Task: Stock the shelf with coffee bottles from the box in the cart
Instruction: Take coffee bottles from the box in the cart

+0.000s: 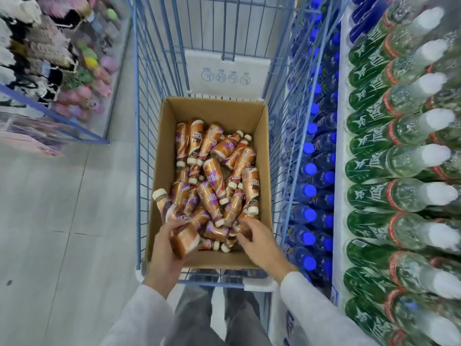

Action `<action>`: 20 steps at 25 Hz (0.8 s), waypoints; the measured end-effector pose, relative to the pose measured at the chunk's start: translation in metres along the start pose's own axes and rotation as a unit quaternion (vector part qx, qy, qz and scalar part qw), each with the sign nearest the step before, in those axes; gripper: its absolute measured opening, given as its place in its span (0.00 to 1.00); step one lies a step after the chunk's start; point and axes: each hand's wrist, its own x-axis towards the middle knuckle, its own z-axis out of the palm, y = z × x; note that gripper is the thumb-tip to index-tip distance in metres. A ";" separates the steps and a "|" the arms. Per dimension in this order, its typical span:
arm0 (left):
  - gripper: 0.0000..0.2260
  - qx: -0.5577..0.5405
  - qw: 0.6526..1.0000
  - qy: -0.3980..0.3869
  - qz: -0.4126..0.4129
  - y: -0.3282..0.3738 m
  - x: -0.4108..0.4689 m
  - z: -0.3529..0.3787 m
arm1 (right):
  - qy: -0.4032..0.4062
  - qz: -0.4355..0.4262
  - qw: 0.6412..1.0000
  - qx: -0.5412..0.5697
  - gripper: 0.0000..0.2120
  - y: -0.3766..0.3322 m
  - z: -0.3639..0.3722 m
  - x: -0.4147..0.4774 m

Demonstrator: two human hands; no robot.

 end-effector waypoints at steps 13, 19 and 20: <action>0.32 0.052 0.998 0.017 -0.031 -0.021 -0.023 -0.067 | -0.136 -0.202 0.733 -0.635 0.34 0.043 0.052 0.112; 0.33 0.062 0.998 -0.027 -0.017 -0.008 -0.031 -0.051 | -0.080 -0.147 0.937 -0.306 0.33 0.015 0.023 0.048; 0.32 0.068 0.997 -0.037 -0.007 -0.003 -0.033 -0.048 | -0.059 -0.118 0.968 -0.211 0.34 0.005 0.016 0.032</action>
